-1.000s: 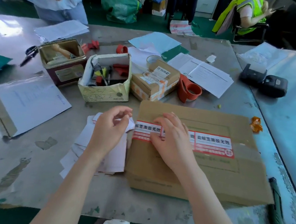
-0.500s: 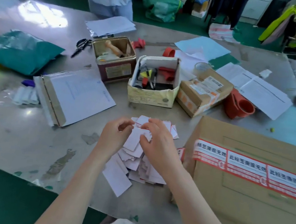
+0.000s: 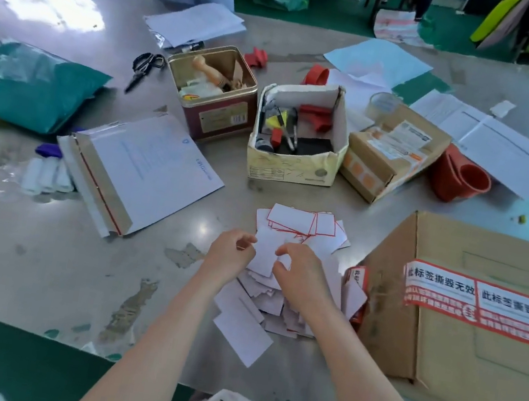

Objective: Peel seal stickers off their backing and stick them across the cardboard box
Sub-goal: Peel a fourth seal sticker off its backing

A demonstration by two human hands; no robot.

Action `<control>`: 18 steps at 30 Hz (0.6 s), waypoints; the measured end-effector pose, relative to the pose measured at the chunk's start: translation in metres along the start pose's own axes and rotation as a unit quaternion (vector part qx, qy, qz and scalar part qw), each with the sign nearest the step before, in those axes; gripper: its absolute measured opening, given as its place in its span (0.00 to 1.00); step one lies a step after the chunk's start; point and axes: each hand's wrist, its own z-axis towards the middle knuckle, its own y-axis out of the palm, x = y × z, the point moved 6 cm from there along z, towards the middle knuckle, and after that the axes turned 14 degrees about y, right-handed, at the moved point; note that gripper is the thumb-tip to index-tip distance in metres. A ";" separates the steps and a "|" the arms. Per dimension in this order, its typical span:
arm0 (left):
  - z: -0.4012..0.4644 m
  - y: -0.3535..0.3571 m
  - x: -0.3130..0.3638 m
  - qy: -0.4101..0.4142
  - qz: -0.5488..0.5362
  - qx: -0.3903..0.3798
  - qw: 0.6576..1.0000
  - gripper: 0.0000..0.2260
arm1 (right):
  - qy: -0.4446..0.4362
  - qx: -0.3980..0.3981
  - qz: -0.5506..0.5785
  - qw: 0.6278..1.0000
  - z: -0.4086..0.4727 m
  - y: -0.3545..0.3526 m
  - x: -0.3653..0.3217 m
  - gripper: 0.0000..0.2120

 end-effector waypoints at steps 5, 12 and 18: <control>0.008 0.009 -0.016 -0.037 0.010 -0.025 0.999 0.15 | 0.030 -0.006 -0.009 1.000 0.008 0.008 0.003 0.15; 0.016 0.016 -0.026 -0.039 0.016 -0.039 0.998 0.14 | 0.054 -0.019 0.012 0.998 0.010 0.018 0.013 0.15; 0.019 0.016 -0.029 -0.063 -0.008 -0.016 0.998 0.13 | 0.057 -0.016 0.015 0.998 0.010 0.020 0.015 0.15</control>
